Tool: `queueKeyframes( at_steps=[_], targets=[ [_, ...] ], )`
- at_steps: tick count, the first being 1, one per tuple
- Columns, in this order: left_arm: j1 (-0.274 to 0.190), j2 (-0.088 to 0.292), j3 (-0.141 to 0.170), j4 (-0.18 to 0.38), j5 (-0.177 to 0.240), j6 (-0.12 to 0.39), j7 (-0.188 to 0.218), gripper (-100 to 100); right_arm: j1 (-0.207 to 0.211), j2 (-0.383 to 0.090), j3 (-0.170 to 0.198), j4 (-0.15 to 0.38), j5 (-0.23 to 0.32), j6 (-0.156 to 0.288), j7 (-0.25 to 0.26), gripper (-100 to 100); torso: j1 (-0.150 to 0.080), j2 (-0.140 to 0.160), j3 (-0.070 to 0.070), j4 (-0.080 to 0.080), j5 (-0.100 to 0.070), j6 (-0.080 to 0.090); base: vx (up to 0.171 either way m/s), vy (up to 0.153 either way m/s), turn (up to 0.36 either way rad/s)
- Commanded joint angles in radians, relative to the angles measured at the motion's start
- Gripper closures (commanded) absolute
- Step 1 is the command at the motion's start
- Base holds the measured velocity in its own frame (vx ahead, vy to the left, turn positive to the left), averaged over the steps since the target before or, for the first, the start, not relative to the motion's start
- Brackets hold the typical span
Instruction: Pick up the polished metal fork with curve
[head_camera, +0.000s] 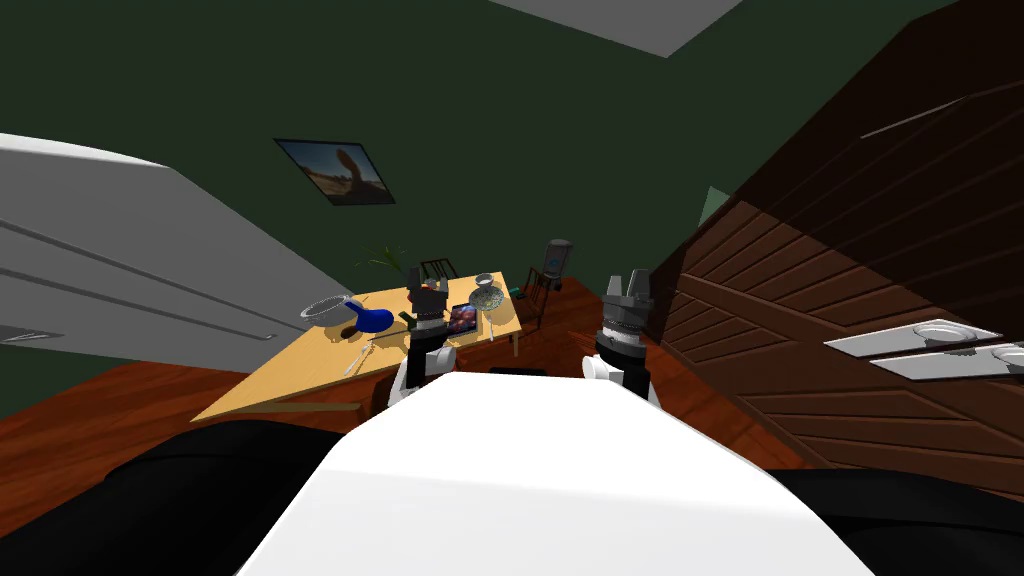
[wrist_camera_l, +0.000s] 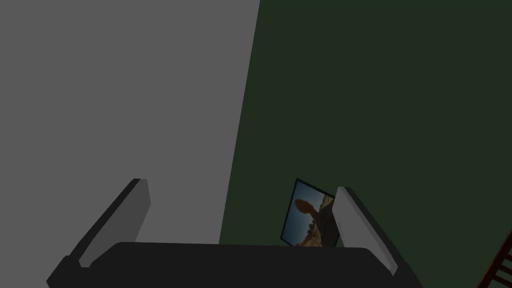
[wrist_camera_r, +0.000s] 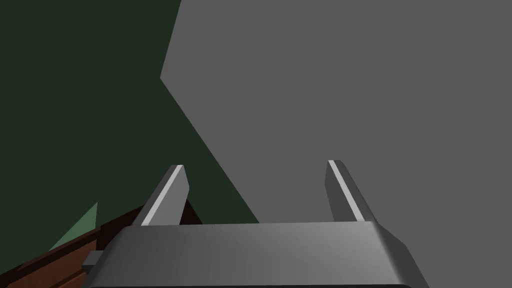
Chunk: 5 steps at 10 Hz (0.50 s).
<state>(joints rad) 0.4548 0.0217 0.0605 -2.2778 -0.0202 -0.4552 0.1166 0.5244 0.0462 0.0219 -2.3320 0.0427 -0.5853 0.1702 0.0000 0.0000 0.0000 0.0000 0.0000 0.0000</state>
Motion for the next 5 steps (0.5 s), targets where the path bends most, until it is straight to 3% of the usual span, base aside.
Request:
queueKeyframes(
  at_steps=[1, 3, 5],
  targets=[
    [0.004, 0.038, 0.01, 0.01, 0.019, 0.015, 0.006, -100, 0.0, 0.0, 0.0, 0.0, 0.0, 0.0, 0.0, 0, 0.0, 0.0, 0.0, 0.0, 0.0, 0.0, -0.056, -0.036, -0.043],
    [0.015, 0.075, 0.033, 0.034, 0.066, 0.051, 0.025, -100, 0.0, 0.0, 0.0, 0.0, 0.0, 0.0, 0.0, 0, -0.003, 0.006, 0.003, 0.001, -0.001, 0.0, -0.133, -0.079, -0.073],
    [0.026, 0.09, 0.055, 0.06, 0.111, 0.085, 0.045, -100, 0.0, 0.0, 0.0, 0.0, 0.0, 0.0, 0.0, 0, -0.007, 0.01, 0.006, 0.002, -0.002, 0.0, -0.136, -0.12, -0.076]
  ],
)
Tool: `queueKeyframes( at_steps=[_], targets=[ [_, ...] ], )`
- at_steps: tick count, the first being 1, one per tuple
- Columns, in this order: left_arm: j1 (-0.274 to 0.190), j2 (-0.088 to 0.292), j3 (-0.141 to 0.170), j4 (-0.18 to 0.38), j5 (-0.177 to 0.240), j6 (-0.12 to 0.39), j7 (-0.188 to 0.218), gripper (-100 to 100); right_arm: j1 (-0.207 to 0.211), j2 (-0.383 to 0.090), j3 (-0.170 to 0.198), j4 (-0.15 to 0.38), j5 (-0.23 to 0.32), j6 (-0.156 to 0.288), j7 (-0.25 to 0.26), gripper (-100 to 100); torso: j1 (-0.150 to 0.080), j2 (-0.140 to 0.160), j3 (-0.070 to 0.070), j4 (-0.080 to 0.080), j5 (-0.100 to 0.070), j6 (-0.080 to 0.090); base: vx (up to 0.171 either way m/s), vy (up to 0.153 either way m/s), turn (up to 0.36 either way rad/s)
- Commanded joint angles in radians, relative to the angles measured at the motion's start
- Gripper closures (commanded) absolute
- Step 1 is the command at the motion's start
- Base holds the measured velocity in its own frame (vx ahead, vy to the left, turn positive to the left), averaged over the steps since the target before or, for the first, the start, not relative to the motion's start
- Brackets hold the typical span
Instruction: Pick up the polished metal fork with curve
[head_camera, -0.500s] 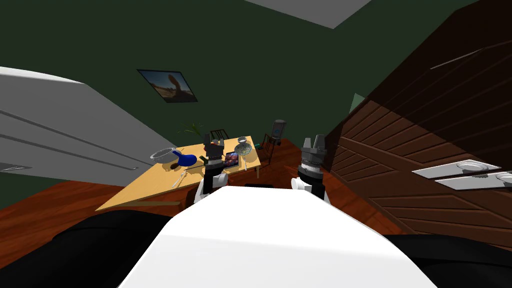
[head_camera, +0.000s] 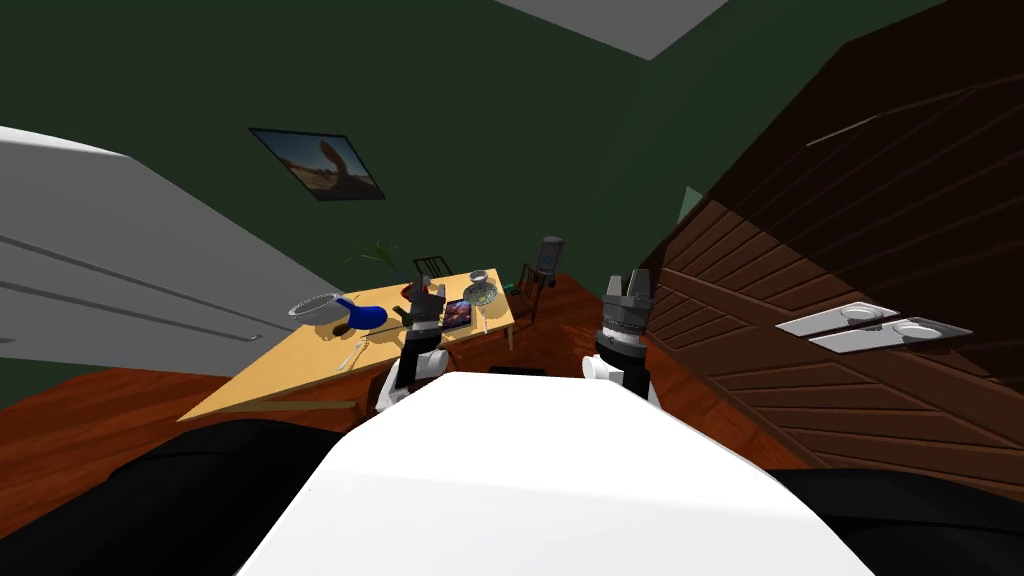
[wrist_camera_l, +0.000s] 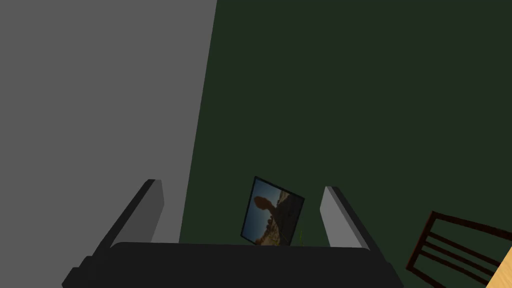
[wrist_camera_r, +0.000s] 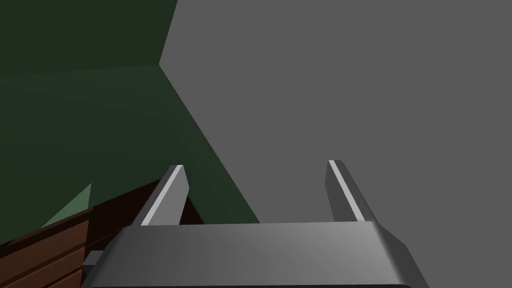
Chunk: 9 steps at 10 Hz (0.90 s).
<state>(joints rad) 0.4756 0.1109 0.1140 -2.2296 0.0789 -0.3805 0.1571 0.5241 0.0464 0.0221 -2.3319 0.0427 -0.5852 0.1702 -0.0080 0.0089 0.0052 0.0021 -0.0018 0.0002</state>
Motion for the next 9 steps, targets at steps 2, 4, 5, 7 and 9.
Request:
queueKeyframes(
  at_steps=[2, 4, 5, 7, 9],
  targets=[
    [0.019, 0.009, 0.026, 0.044, 0.067, 0.052, 0.031, -100, 0.0, 0.0, 0.0, 0.0, 0.0, 0.0, 0.0, 0, -0.001, -0.001, -0.001, 0.0, 0.0, 0.0, -0.105, -0.127, -0.101],
    [0.035, 0.015, 0.053, 0.086, 0.127, 0.1, 0.066, -100, 0.0, 0.0, 0.0, 0.0, 0.0, 0.0, 0.0, 0, 0.001, -0.001, -0.001, 0.0, 0.0, 0.0, -0.108, -0.112, -0.132],
    [0.043, 0.018, 0.068, 0.11, 0.163, 0.126, 0.086, -100, 0.0, 0.0, 0.0, 0.0, 0.0, 0.0, 0.0, 0, 0.001, -0.001, -0.001, 0.0, 0.0, 0.0, -0.098, -0.148, -0.141],
    [0.052, 0.021, 0.082, 0.136, 0.201, 0.154, 0.108, -100, 0.0, 0.0, 0.0, 0.0, 0.0, 0.0, 0.0, 0, 0.0, -0.002, -0.001, 0.0, 0.0, 0.0, -0.07, -0.104, -0.095],
    [0.071, 0.029, 0.111, 0.193, 0.269, 0.212, 0.158, -100, 0.0, 0.0, 0.0, 0.0, 0.0, 0.0, 0.0, 0, 0.005, -0.006, -0.003, -0.001, 0.001, 0.0, -0.024, -0.078, -0.153]
  ],
)
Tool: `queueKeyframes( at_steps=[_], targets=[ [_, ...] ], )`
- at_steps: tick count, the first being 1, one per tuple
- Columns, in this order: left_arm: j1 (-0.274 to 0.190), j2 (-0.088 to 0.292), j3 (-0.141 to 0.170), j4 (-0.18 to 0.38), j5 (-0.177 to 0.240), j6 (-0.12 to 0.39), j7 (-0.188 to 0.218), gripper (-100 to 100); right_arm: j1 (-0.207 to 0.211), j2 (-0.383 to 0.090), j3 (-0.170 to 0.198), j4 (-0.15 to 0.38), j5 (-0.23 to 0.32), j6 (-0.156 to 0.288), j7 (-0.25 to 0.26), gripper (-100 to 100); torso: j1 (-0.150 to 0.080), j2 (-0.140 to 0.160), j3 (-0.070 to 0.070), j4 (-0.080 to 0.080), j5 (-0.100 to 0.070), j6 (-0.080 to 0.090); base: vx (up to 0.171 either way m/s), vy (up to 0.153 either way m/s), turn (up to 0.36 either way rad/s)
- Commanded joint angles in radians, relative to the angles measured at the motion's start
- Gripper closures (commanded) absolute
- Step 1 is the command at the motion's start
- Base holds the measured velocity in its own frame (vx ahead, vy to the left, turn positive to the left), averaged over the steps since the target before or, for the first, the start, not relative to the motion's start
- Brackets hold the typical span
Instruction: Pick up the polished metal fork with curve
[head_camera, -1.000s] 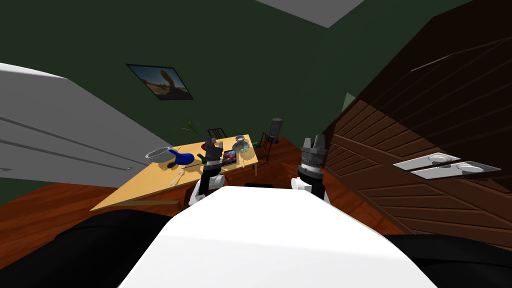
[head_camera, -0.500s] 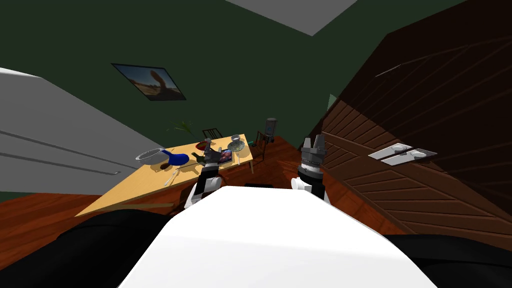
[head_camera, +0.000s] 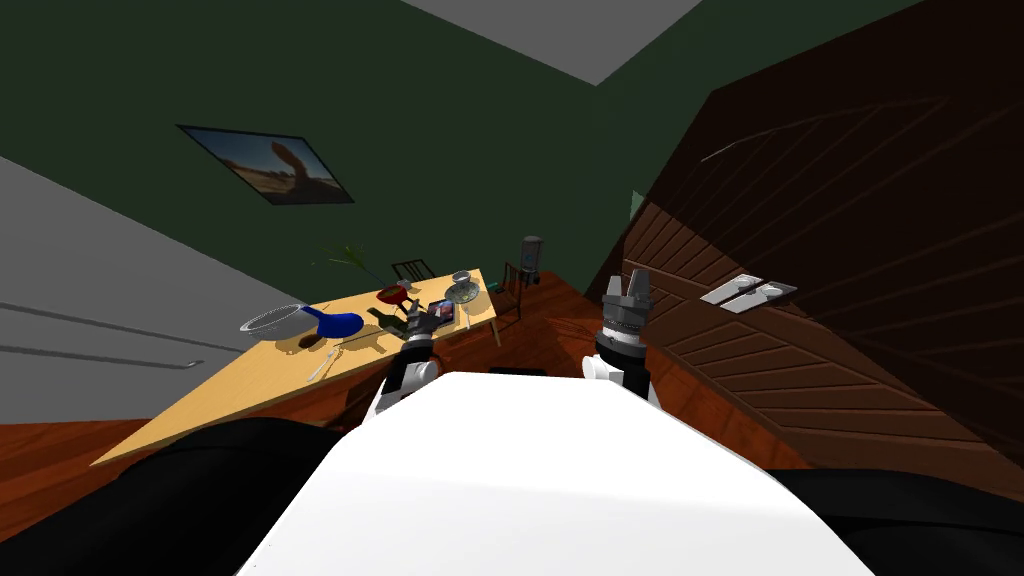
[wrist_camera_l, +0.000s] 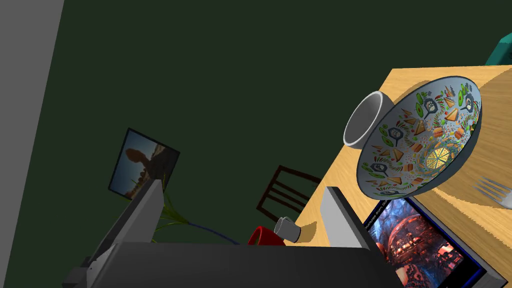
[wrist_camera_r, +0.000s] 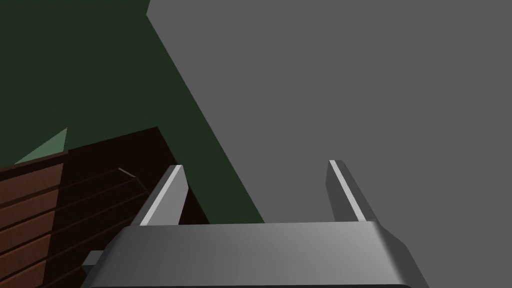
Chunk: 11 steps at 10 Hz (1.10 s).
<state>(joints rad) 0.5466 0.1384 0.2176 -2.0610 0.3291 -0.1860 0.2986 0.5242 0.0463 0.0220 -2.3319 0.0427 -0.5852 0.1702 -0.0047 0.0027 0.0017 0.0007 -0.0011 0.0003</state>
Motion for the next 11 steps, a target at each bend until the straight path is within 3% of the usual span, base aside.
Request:
queueKeyframes(
  at_steps=[1, 3, 4, 6, 7, 9, 10, 11],
  targets=[
    [0.0, 0.001, 0.008, 0.025, 0.028, 0.017, 0.017, -100, 0.0, 0.0, 0.0, 0.0, 0.0, 0.0, 0.0, 0, 0.0, 0.0, 0.0, 0.0, 0.0, 0.0, -0.017, -0.081, -0.046],
    [0.021, 0.011, 0.037, 0.09, 0.097, 0.079, 0.074, -100, 0.0, 0.0, 0.0, 0.0, 0.0, 0.0, 0.0, 0, 0.001, -0.001, 0.0, 0.0, 0.0, 0.0, -0.013, -0.088, -0.161],
    [0.021, 0.011, 0.037, 0.09, 0.109, 0.079, 0.074, -100, 0.0, 0.0, 0.0, 0.0, 0.0, 0.0, 0.0, 0, 0.0, -0.001, 0.0, 0.0, 0.0, 0.0, -0.004, -0.068, -0.061],
    [0.042, 0.022, 0.065, 0.16, 0.176, 0.142, 0.136, -100, 0.0, 0.0, 0.0, 0.0, 0.0, 0.0, 0.0, 0, 0.002, -0.002, -0.001, 0.0, 0.0, 0.0, 0.01, -0.072, -0.176],
    [0.042, 0.022, 0.065, 0.162, 0.193, 0.142, 0.138, -100, 0.0, 0.0, 0.0, 0.0, 0.0, 0.0, 0.0, 0, 0.001, -0.003, -0.001, -0.001, 0.0, 0.0, 0.025, -0.055, -0.062],
    [0.063, 0.037, 0.091, 0.24, 0.26, 0.206, 0.203, -100, 0.0, 0.0, 0.0, 0.0, 0.0, 0.0, 0.0, 0, 0.003, -0.004, -0.002, -0.001, 0.0, 0.0, 0.053, -0.055, -0.193],
    [0.063, 0.037, 0.091, 0.24, 0.279, 0.206, 0.209, -100, 0.0, 0.0, 0.0, 0.0, 0.0, 0.0, 0.0, 0, 0.003, -0.005, -0.003, -0.001, 0.0, 0.0, 0.049, -0.029, -0.083],
    [0.074, 0.046, 0.103, 0.28, 0.316, 0.238, 0.246, -100, 0.0, 0.0, 0.0, 0.0, 0.0, 0.0, 0.0, 0, 0.004, -0.005, -0.003, -0.001, 0.0, -0.001, 0.061, -0.029, -0.146]
  ],
)
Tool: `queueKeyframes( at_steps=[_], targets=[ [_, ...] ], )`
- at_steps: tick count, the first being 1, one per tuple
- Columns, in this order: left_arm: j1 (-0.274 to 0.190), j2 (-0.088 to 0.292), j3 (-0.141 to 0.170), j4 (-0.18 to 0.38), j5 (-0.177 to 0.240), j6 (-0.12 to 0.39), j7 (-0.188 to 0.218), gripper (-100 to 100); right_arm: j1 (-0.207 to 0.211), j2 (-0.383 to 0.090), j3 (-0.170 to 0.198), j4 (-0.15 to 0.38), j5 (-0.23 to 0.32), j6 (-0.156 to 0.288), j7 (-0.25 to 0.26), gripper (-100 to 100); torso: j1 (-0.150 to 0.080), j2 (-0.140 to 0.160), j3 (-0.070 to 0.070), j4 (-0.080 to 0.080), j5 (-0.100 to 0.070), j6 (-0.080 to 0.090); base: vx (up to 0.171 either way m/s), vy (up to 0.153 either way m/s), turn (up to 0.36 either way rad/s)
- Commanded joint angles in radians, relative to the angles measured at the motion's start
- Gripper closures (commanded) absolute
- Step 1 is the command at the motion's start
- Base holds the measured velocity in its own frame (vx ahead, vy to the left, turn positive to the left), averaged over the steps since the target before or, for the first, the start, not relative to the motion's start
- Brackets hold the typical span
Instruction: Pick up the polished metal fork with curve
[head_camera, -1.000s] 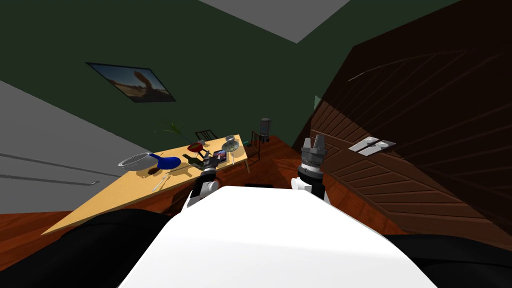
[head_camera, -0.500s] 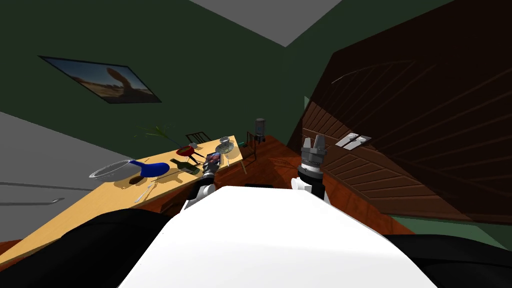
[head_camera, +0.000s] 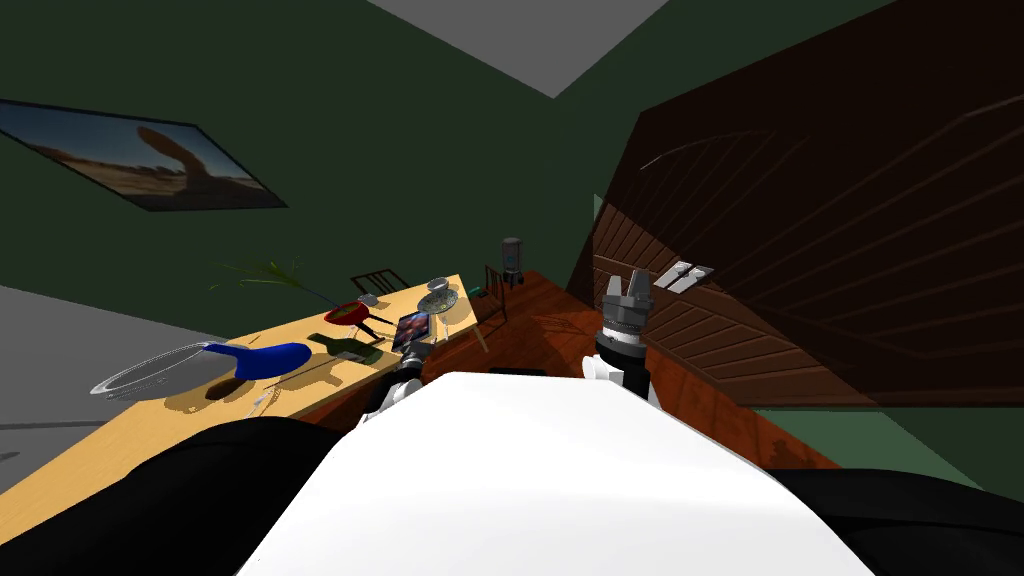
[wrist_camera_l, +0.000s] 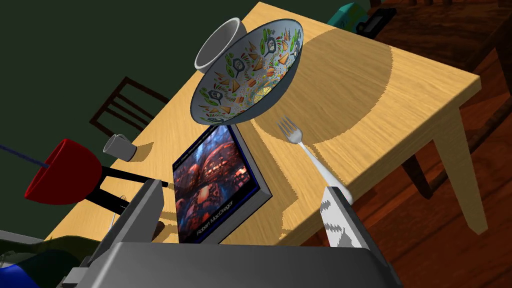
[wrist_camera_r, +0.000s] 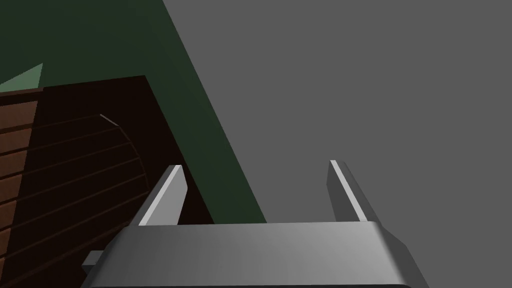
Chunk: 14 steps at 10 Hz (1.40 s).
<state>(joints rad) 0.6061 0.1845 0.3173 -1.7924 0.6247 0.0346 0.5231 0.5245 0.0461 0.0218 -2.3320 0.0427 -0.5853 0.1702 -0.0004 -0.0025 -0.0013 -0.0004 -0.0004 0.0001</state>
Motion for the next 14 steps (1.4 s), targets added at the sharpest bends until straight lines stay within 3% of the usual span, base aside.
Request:
queueKeyframes(
  at_steps=[1, 2, 4, 5, 6, 7, 8, 9, 11, 12, 14],
  targets=[
    [0.025, 0.01, 0.015, 0.05, 0.05, 0.05, 0.05, -100, 0.0, 0.0, 0.0, 0.0, 0.0, 0.0, 0.0, 0, 0.0, 0.0, 0.0, 0.0, 0.0, 0.0, 0.1, -0.044, -0.264],
    [0.025, 0.01, 0.015, 0.053, 0.068, 0.05, 0.059, -100, 0.0, 0.0, 0.0, 0.0, 0.0, 0.0, 0.0, 0, 0.0, -0.002, -0.001, 0.0, 0.0, 0.0, 0.08, -0.018, -0.06],
    [0.047, 0.034, 0.037, 0.12, 0.136, 0.112, 0.125, -100, 0.0, 0.0, 0.0, 0.0, 0.0, 0.0, 0.0, 0, 0.001, -0.001, -0.001, 0.0, 0.0, 0.0, 0.105, -0.014, -0.184],
    [0.047, 0.034, 0.037, 0.137, 0.151, 0.112, 0.137, -100, 0.0, 0.0, 0.0, 0.0, 0.0, 0.0, 0.0, 0, 0.001, -0.004, -0.002, -0.001, 0.0, 0.0, 0.106, 0.003, -0.111],
    [0.057, 0.047, 0.047, 0.17, 0.19, 0.142, 0.175, -100, 0.0, 0.0, 0.0, 0.0, 0.0, 0.0, 0.0, 0, 0.002, -0.003, -0.002, -0.001, 0.0, -0.001, 0.109, 0.008, -0.156],
    [0.057, 0.047, 0.047, 0.179, 0.191, 0.142, 0.177, -100, 0.0, 0.0, 0.0, 0.0, 0.0, 0.0, 0.0, 0, 0.002, -0.003, -0.002, -0.001, 0.0, 0.0, 0.077, 0.008, -0.082],
    [0.067, 0.061, 0.056, 0.222, 0.23, 0.172, 0.217, -100, 0.0, 0.0, 0.0, 0.0, 0.0, 0.0, 0.0, 0, 0.002, -0.002, -0.001, 0.0, 0.0, 0.0, 0.083, 0.012, -0.148],
    [0.067, 0.061, 0.056, 0.222, 0.23, 0.172, 0.217, -100, 0.0, 0.0, 0.0, 0.0, 0.0, 0.0, 0.0, 0, 0.003, -0.002, -0.001, 0.0, 0.0, 0.0, 0.075, 0.021, -0.089],
    [0.087, 0.094, 0.071, 0.297, 0.304, 0.224, 0.283, -100, 0.0, 0.0, 0.0, 0.0, 0.0, 0.0, 0.0, 0, 0.002, -0.002, -0.001, 0.0, 0.0, 0.0, 0.126, 0.045, -0.227],
    [0.087, 0.094, 0.071, 0.305, 0.304, 0.227, 0.296, -100, 0.0, 0.0, 0.0, 0.0, 0.0, 0.0, 0.0, 0, 0.006, -0.005, -0.003, -0.001, 0.001, 0.0, 0.124, 0.061, -0.073],
    [0.105, 0.129, 0.084, 0.384, 0.372, 0.278, 0.36, -100, 0.0, 0.0, 0.0, 0.0, 0.0, 0.0, 0.0, 0, 0.004, -0.004, -0.003, -0.001, 0.001, 0.0, 0.14, 0.039, -0.191]
  ],
)
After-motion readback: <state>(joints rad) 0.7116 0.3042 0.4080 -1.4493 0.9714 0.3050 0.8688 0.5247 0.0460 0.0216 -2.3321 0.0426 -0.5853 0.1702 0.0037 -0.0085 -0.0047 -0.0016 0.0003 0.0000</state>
